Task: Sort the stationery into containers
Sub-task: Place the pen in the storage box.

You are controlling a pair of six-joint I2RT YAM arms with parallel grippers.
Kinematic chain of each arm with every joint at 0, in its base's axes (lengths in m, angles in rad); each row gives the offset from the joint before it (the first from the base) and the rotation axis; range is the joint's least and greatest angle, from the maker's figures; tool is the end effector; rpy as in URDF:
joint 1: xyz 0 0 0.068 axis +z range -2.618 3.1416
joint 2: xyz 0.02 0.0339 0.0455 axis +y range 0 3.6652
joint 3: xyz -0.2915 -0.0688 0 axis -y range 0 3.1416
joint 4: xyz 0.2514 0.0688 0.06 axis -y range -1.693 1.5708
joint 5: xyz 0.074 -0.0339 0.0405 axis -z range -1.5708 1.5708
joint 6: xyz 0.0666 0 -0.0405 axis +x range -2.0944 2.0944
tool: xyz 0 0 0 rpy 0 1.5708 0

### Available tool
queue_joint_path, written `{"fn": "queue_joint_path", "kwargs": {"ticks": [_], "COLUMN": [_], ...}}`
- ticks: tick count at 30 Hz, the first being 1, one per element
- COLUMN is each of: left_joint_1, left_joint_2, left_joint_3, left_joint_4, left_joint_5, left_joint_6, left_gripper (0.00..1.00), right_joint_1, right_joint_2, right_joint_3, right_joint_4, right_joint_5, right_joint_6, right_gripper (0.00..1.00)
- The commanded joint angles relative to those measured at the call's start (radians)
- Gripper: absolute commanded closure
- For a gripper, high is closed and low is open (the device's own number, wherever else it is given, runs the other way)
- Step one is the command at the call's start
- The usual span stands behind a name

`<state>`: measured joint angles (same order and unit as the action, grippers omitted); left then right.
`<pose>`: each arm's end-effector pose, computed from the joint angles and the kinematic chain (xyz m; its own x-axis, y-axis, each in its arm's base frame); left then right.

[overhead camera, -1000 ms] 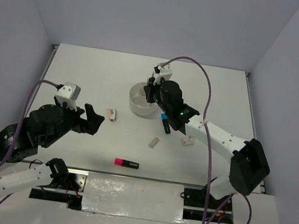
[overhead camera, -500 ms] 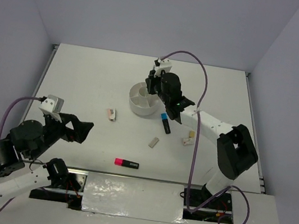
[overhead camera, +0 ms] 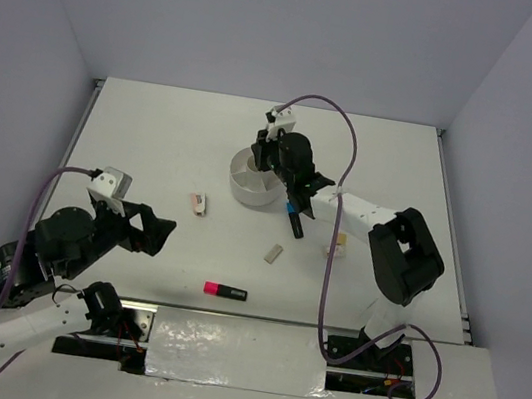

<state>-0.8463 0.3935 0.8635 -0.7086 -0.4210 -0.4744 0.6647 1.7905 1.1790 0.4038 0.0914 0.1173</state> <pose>0.0725 -0.0409 0.3608 -0.3313 -0.2547 -0.9085 0.3023 0.8835 -0.3579 0.3667 0.2796 0.2739 -0.2249 -0.0281 -0.9740 -0.5212 0.8480 0.0958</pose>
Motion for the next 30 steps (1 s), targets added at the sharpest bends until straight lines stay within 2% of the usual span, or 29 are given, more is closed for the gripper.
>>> {"fn": "queue_joint_path", "kwargs": {"ticks": [1, 5, 7, 11, 16, 20, 21, 22, 24, 25, 26, 27, 28, 30], "left_joint_1": [-0.004, -0.004, -0.002, -0.002, -0.002, 0.010, 0.012, 0.010, 0.012, 0.012, 0.012, 0.015, 0.019, 0.036], "left_joint_2": [-0.021, -0.019, -0.018, -0.019, -0.009, 0.106, 0.138, 0.201, 0.264, 0.331, 0.365, 0.405, 0.479, 0.586], "left_joint_3": [0.000, 0.000, 0.000, 0.000, 0.002, 0.031, 0.038, 0.048, 0.048, 0.045, 0.043, 0.043, 0.049, 0.057], "left_joint_4": [0.055, 0.057, 0.057, 0.057, 0.051, 0.011, -0.033, -0.048, -0.034, -0.023, -0.011, 0.024, 0.037, 0.104], "left_joint_5": [0.016, 0.022, 0.022, 0.021, -0.008, -0.108, -0.146, -0.210, -0.222, -0.217, -0.219, -0.220, -0.226, -0.222], "left_joint_6": [0.023, 0.023, 0.023, 0.023, 0.008, -0.056, -0.122, -0.162, -0.242, -0.271, -0.320, -0.340, -0.384, -0.400], "left_gripper": [0.01, 0.01, 0.01, 0.01, 0.01, 0.01, 0.01, 0.01, 0.01, 0.01, 0.01, 0.01, 0.01, 0.01], "right_joint_1": [-0.005, -0.005, -0.005, -0.005, -0.005, -0.004, -0.002, -0.002, 0.006, 0.007, 0.013, 0.012, 0.012, 0.012], "right_joint_2": [0.006, 0.009, 0.004, -0.019, -0.071, -0.199, -0.226, -0.276, -0.322, -0.363, -0.384, -0.402, -0.440, -0.511], "right_joint_3": [0.039, 0.037, 0.034, 0.033, 0.056, 0.089, 0.100, 0.114, 0.172, 0.191, 0.226, 0.238, 0.246, 0.229], "right_joint_4": [0.066, 0.063, 0.063, 0.058, 0.010, -0.051, -0.074, -0.139, -0.233, -0.338, -0.449, -0.498, -0.587, -0.652], "right_joint_5": [-0.002, -0.005, -0.015, -0.010, 0.010, -0.001, 0.002, 0.007, 0.039, 0.047, 0.056, 0.057, 0.056, 0.038], "right_joint_6": [-0.018, -0.021, -0.019, -0.015, -0.011, 0.002, 0.010, 0.028, 0.060, 0.071, 0.091, 0.100, 0.122, 0.139], "right_gripper": [0.76, 0.75, 0.62, 0.50, 0.47, 0.45, 0.44, 0.40, 0.39, 0.33, 0.32, 0.23, 0.22, 0.22]}}
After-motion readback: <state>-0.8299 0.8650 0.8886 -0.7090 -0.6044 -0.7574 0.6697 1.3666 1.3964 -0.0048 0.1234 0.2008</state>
